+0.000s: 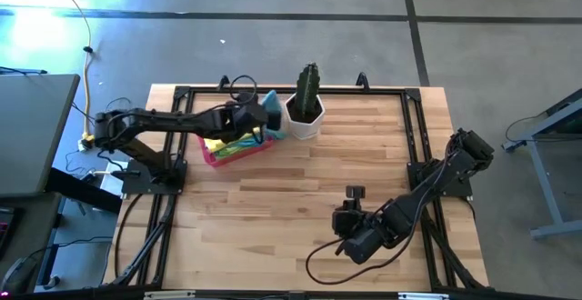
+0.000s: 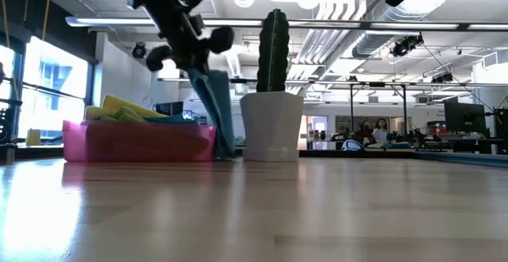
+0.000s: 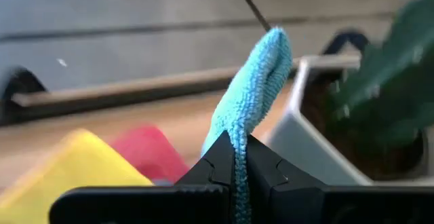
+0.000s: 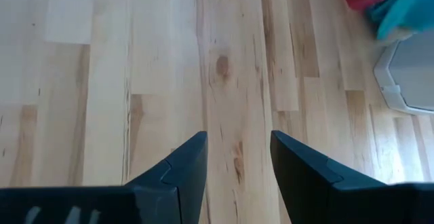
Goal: Fold microfiber towels
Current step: Put the folded blue microfiber cloth into the transparent pink bin, then return to Home Position
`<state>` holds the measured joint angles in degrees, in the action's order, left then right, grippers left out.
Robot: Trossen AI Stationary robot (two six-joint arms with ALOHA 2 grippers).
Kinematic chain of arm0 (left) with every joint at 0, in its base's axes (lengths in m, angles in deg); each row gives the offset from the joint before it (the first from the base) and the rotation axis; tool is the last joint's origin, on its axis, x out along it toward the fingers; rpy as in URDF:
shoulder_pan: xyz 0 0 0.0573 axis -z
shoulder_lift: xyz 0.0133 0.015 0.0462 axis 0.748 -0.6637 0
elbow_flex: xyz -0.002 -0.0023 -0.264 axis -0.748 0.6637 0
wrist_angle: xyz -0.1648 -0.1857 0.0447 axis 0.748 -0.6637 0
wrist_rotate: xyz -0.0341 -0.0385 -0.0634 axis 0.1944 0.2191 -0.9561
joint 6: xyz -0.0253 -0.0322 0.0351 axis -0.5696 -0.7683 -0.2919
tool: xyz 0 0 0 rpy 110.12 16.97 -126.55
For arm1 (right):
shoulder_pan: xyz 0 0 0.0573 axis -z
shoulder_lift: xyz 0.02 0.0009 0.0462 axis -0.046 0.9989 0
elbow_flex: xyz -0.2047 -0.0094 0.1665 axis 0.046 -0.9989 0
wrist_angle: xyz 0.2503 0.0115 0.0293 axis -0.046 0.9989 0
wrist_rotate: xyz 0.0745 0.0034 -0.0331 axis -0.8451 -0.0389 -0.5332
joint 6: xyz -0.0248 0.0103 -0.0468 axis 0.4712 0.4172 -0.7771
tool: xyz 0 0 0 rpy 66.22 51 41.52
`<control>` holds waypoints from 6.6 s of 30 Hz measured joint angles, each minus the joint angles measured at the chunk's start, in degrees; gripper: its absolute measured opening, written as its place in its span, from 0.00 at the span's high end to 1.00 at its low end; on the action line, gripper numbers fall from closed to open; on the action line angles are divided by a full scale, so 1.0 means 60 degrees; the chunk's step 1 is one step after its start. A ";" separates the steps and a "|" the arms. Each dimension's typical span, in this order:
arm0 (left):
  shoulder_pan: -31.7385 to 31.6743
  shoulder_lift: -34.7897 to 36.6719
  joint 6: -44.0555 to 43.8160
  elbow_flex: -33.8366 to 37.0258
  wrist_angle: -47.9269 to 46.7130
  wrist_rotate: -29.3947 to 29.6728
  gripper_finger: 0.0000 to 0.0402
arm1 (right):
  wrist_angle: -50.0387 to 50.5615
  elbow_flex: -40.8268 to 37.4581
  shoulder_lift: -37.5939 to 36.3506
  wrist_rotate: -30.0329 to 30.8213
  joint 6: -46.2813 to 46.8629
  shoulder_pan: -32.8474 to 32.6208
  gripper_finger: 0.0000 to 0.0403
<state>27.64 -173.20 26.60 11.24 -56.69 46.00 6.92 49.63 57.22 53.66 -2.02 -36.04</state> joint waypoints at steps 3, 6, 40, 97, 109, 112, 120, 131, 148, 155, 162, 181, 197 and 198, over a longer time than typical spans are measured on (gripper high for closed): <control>0.0062 0.0615 0.0355 -0.0025 -0.0659 0.0688 0.99 | -0.0004 0.0000 0.0003 0.0000 0.0003 0.0003 0.62; 0.0068 0.1337 0.0936 -0.0025 -0.1808 0.1061 0.99 | -0.0009 0.0000 0.0003 0.0002 0.0005 0.0004 0.62; -0.0207 0.2555 0.0947 -0.0706 -1.0836 -0.1504 0.63 | 0.1450 0.1027 -0.0088 0.0132 -0.0151 0.0091 0.62; 0.6251 0.8089 0.2812 0.7822 0.3305 0.2030 0.63 | -1.0239 -1.3285 -1.3374 -0.3154 -0.3855 0.6390 0.62; 0.5401 0.8138 0.1887 0.9041 0.3174 0.1747 0.63 | -0.9843 -1.3285 -1.3377 -0.1541 -0.3859 0.6386 0.62; 0.5403 0.8129 0.1888 0.9096 0.3045 0.1738 0.63 | -0.9841 -1.3285 -1.3377 -0.1539 -0.3860 0.6386 0.62; 0.5403 0.8129 0.1818 0.9096 0.3107 0.1229 0.63 | -0.9832 -1.3285 -1.3377 -0.1523 -0.3862 0.6386 0.62; 0.5345 0.8986 0.1815 0.9092 0.3134 0.0816 0.63 | -0.9763 -1.3285 -1.3499 -0.1519 -0.3862 0.6386 0.62; 0.3519 1.1310 0.1815 0.9089 0.3138 0.0824 0.63 | -0.9674 -1.3285 -1.4262 -0.1525 -0.3862 0.6510 0.62; 0.2236 1.1944 0.1815 0.9089 0.3138 0.0827 0.63 | -0.9581 -1.3285 -1.4266 -0.1526 -0.3862 0.7537 0.62; 0.0797 1.2440 0.1815 0.9089 0.3134 0.0831 0.63 | -0.9577 -1.3285 -1.4266 -0.1526 -0.3862 0.9127 0.62; -0.1497 1.3337 0.1815 0.9089 0.3127 0.0847 0.63 | -0.9566 -1.3285 -1.4262 -0.1526 -0.3862 1.1846 0.62; -0.1489 1.3335 0.1815 0.9089 0.3134 0.0831 0.63 | -0.9564 -1.3285 -1.4262 -0.1526 -0.3862 1.1843 0.62; -0.1489 1.3335 0.1815 0.9089 0.3134 0.0831 0.63 | -0.9562 -1.3285 -1.4262 -0.1526 -0.3862 1.1843 0.62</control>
<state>18.70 -93.19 37.48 65.77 -37.89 50.99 -50.46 -30.08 -28.36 44.51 -25.19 35.02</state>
